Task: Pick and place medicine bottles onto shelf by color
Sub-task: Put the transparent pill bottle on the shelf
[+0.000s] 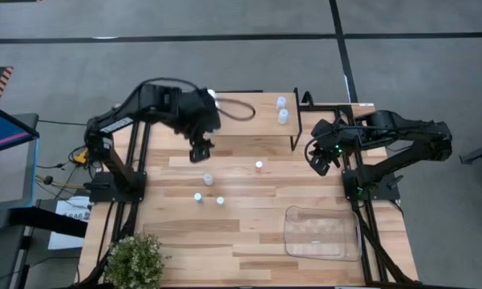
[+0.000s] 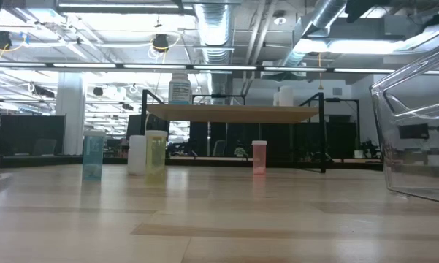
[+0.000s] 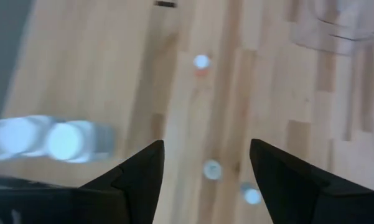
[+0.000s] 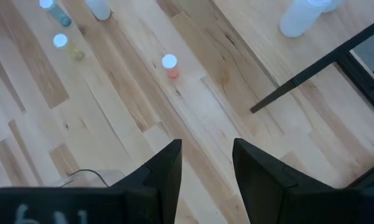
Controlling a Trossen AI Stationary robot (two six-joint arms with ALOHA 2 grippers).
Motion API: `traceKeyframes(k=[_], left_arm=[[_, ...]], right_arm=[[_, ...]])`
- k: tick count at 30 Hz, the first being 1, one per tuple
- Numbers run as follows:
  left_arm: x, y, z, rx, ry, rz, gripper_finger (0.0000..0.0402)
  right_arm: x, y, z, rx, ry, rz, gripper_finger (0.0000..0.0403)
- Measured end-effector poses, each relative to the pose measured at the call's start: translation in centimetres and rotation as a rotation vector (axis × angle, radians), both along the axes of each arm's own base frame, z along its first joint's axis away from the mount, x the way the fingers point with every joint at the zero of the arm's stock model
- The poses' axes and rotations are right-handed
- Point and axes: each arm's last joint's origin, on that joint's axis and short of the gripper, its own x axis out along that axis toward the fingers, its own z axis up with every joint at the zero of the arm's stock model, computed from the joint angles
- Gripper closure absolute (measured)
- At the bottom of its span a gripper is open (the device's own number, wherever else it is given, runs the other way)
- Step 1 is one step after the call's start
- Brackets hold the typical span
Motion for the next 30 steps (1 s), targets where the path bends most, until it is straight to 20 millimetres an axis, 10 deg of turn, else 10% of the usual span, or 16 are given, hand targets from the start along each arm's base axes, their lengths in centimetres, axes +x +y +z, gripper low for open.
traceKeyframes(k=[14, 30], left_arm=[[1.2, -6.4, -6.3, 0.008, 0.261, -0.168, 0.0182], [-6.9, -8.3, -8.0, 0.018, -0.041, 0.085, 0.0182]], right_arm=[[0.2, 0.0, 0.1, 0.006, -0.024, -0.007, 0.0238], [0.4, 0.0, 0.2, 0.008, -0.053, -0.007, 0.0238]])
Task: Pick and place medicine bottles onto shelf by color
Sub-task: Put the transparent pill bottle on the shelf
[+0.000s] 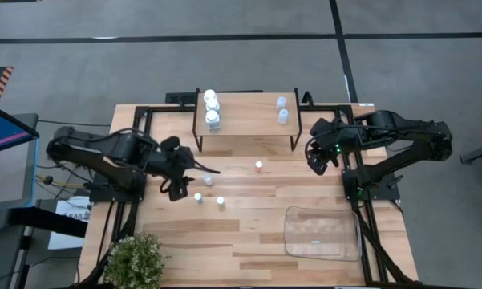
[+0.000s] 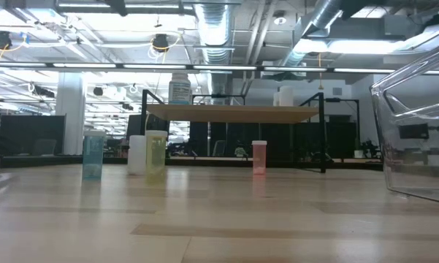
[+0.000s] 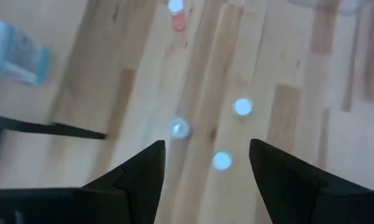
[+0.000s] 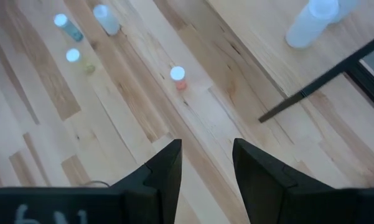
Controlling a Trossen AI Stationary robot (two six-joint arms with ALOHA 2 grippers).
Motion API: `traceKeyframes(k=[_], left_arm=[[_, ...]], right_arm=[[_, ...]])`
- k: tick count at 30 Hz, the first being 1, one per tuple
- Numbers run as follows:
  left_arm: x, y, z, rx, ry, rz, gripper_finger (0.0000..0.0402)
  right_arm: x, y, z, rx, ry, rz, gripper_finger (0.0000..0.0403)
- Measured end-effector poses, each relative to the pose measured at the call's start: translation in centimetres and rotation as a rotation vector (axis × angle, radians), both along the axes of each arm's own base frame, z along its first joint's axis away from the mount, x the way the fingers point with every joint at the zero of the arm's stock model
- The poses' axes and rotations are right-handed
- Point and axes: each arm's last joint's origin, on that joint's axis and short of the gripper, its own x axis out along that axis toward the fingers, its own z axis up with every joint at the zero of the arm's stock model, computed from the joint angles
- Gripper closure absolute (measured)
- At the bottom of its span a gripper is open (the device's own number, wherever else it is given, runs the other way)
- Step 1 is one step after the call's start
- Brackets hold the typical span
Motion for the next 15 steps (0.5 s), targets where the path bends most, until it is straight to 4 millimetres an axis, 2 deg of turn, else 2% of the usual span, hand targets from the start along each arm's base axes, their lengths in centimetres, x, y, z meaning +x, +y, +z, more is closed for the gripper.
traceKeyframes(k=[3, 8, 15], left_arm=[[-0.2, -0.2, -2.2, -0.021, -0.008, 0.033, 0.0182], [0.1, -0.3, -5.9, -0.012, 0.08, 0.06, 0.0181], [1.2, -0.6, -9.1, -0.004, 0.018, 0.007, 0.0162]], right_arm=[[0.2, 0.0, 0.1, 0.002, -0.022, 0.0, 0.0237], [0.4, 0.0, 0.3, 0.004, -0.048, 0.0, 0.0233], [0.4, 0.0, 0.3, 0.004, -0.057, 0.0, 0.0234]])
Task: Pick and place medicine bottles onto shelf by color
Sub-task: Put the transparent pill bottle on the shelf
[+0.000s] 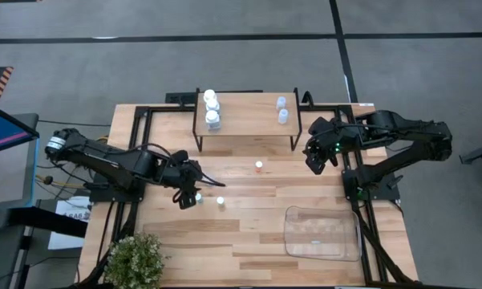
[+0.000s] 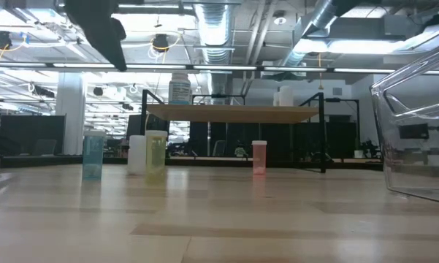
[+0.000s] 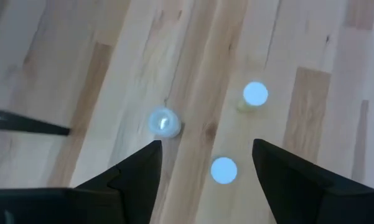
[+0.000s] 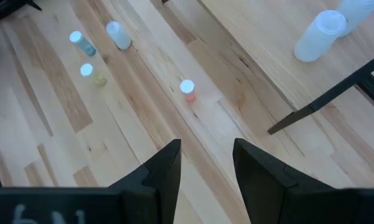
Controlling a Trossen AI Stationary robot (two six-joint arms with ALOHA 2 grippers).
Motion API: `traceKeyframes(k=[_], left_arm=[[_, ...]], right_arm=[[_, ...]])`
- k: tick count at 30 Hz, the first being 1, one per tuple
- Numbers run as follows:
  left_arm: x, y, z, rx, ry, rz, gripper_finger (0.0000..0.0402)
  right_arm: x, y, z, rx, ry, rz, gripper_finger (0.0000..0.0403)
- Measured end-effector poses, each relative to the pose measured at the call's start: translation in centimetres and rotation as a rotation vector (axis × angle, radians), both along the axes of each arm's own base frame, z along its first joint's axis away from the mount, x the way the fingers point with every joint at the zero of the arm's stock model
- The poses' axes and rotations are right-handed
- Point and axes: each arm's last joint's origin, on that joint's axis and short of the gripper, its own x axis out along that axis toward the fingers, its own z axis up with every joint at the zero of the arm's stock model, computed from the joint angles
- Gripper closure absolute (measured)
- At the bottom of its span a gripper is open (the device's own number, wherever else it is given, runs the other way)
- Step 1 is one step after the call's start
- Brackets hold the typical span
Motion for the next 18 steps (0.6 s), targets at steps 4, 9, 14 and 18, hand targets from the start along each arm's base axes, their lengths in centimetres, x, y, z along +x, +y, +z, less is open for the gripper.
traceKeyframes(k=[4, 9, 14, 18], left_arm=[[0.2, 0.0, -1.4, 0.009, -0.009, -0.018, 0.0148], [0.1, 0.7, -3.5, 0.02, 0.036, 0.016, 0.0149], [0.7, 1.4, -5.2, 0.034, 0.106, 0.036, 0.0158], [1.5, 1.8, -6.4, 0.016, 0.154, 0.017, 0.0161]], right_arm=[[0.0, 0.0, 0.0, 0.0, 0.001, 0.0, 0.0232], [0.0, 0.0, 0.0, 0.0, 0.0, 0.0, 0.023], [0.0, 0.0, 0.0, 0.0, -0.001, 0.0, 0.0233], [0.0, 0.0, 0.0, 0.001, -0.002, 0.0, 0.0234]])
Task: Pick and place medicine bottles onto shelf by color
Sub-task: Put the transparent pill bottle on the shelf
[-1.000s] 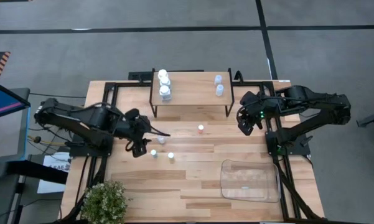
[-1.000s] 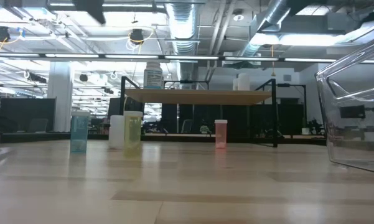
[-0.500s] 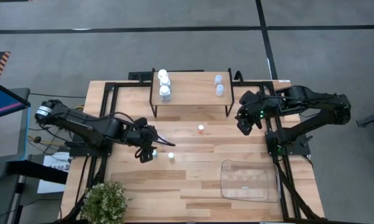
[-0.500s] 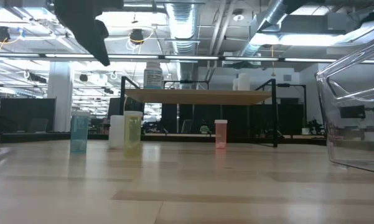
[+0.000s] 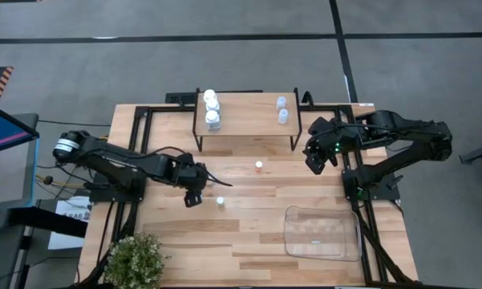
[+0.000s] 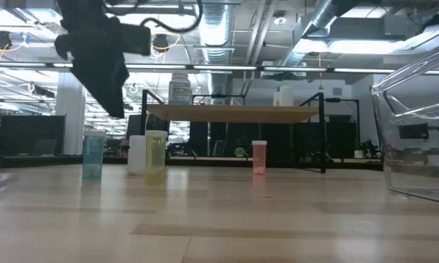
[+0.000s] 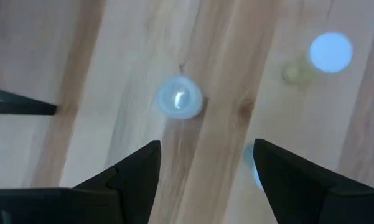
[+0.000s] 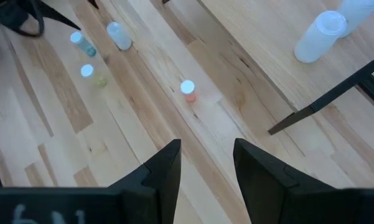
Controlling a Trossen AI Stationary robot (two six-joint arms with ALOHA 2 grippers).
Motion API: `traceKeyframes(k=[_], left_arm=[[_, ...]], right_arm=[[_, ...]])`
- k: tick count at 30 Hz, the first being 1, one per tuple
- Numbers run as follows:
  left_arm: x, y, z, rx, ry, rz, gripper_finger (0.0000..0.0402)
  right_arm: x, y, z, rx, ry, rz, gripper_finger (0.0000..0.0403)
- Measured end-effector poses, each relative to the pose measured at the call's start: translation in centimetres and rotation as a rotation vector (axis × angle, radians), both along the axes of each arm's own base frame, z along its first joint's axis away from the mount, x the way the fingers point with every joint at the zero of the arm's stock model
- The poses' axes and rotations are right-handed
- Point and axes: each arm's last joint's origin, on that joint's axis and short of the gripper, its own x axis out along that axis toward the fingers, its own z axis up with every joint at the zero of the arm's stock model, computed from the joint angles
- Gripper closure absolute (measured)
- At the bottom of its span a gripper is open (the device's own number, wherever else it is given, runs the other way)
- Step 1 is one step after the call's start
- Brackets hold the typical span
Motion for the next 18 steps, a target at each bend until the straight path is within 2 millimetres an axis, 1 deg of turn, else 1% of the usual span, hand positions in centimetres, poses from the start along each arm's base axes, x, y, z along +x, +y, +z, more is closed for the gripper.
traceKeyframes(k=[3, 6, 12, 18], left_arm=[[0.8, 0.1, -1.2, 0.01, 0.041, -0.024, 0.0161], [1.6, 0.3, -2.0, 0.02, 0.038, -0.024, 0.0161], [2.3, 0.8, -2.5, 0.021, 0.024, -0.006, 0.0161], [2.7, 1.9, -3.4, 0.039, 0.061, -0.004, 0.0161]], right_arm=[[0.0, 0.0, 0.0, 0.0, -0.001, 0.0, 0.0232], [0.0, 0.0, 0.0, 0.0, -0.002, 0.0, 0.0231], [0.0, 0.0, 0.0, 0.0, -0.002, 0.0, 0.023], [0.0, 0.0, 0.0, 0.0, -0.001, 0.0, 0.023]])
